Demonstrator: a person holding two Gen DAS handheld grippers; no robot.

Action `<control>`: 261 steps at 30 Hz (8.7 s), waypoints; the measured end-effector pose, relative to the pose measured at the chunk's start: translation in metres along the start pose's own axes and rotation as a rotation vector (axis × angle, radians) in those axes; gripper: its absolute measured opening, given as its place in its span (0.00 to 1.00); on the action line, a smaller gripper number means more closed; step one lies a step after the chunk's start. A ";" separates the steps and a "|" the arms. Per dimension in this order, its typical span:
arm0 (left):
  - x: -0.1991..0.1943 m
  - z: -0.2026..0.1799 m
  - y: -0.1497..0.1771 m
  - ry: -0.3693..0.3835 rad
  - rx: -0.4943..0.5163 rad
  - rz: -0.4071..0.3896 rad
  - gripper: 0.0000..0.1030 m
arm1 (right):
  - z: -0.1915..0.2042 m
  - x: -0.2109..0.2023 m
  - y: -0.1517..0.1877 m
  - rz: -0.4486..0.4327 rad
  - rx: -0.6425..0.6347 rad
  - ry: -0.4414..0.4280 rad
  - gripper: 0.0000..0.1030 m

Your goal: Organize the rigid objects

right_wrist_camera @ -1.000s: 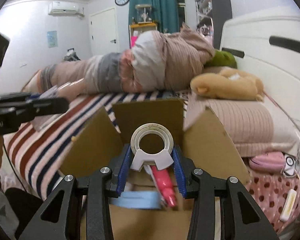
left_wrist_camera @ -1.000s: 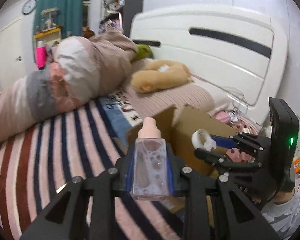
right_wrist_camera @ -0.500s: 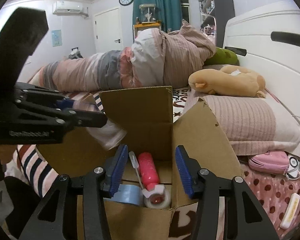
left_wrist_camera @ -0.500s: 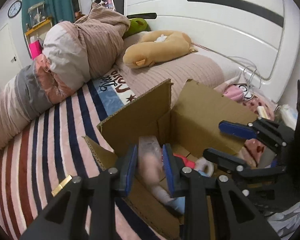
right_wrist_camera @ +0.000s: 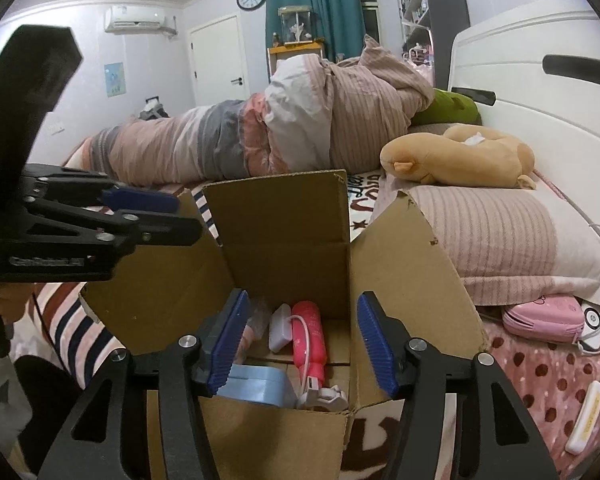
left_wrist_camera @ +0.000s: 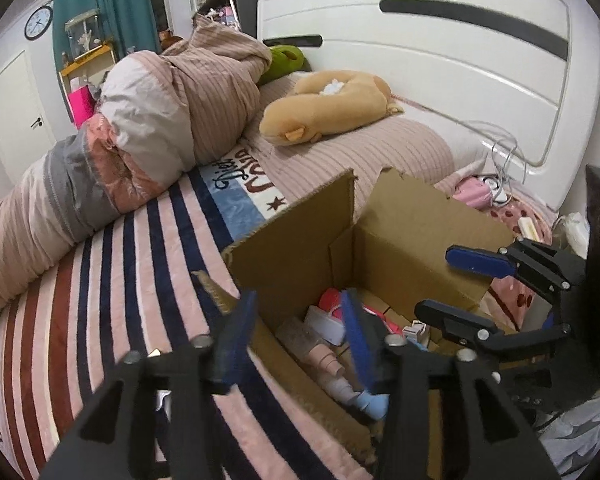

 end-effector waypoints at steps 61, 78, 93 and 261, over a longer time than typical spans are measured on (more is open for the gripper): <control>0.075 0.195 0.239 0.156 -0.283 0.095 0.16 | 0.213 0.222 0.076 0.386 -0.193 -0.161 0.70; 0.099 0.200 0.238 0.130 -0.360 0.071 0.15 | 0.221 0.248 0.071 0.352 -0.227 -0.043 0.57; 0.052 0.185 0.215 0.041 -0.289 -0.002 0.15 | 0.232 0.187 0.052 0.242 -0.227 -0.066 0.57; -0.104 0.062 0.089 -0.333 -0.326 -0.265 0.96 | 0.075 -0.039 -0.024 -0.181 -0.098 -0.166 1.00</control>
Point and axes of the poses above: each gripper's, at about its wrist camera, not at the fingertips, and x roughly the way its jaws point, z to its left, y to its underside, the point moved 5 cm from there along x, roughly the way its jaws point, and after that the axes turned 13 degrees about x, right-handed, at the moved point
